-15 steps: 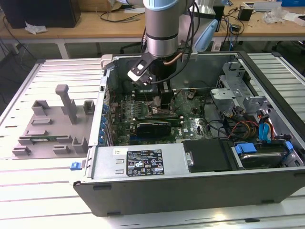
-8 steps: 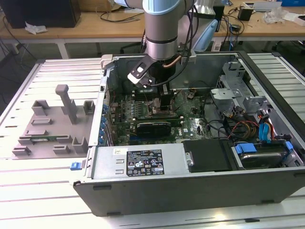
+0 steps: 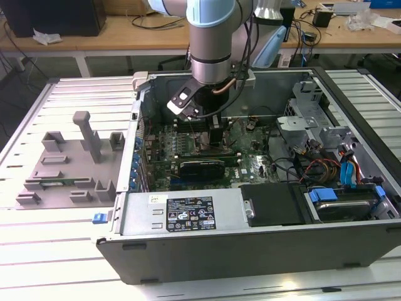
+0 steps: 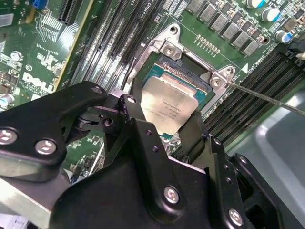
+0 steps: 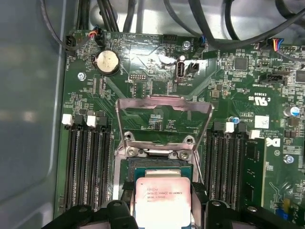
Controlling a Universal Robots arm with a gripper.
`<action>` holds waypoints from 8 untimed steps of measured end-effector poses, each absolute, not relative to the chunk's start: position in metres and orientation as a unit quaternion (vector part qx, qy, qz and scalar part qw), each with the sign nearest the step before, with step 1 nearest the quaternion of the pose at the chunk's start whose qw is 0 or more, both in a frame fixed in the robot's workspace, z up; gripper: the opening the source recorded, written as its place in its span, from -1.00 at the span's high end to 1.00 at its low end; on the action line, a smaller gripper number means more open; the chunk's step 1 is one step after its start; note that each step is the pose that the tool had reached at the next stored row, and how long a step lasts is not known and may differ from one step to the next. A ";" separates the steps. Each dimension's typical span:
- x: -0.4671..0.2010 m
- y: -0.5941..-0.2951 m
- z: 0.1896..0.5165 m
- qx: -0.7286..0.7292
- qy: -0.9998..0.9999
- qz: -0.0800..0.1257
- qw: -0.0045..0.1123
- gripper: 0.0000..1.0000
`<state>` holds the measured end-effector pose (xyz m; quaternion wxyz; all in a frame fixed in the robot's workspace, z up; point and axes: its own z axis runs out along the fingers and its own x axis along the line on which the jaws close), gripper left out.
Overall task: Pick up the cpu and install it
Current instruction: 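Place the cpu into insertion slot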
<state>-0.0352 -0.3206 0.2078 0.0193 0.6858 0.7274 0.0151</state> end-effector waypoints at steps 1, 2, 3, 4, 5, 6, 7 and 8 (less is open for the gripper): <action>-0.035 -0.321 0.206 0.687 0.727 0.015 0.019 -0.09; -0.035 -0.321 0.205 0.687 0.726 0.015 0.019 -0.09; -0.035 -0.321 0.204 0.687 0.726 0.015 0.019 -0.09; -0.035 -0.321 0.203 0.689 0.725 0.015 0.019 -0.09; -0.035 -0.321 0.202 0.693 0.721 0.015 0.019 -0.09; -0.035 -0.321 0.202 0.696 0.718 0.015 0.019 -0.09; -0.035 -0.321 0.201 0.697 0.717 0.015 0.019 -0.09; -0.035 -0.320 0.201 0.697 0.716 0.015 0.019 -0.09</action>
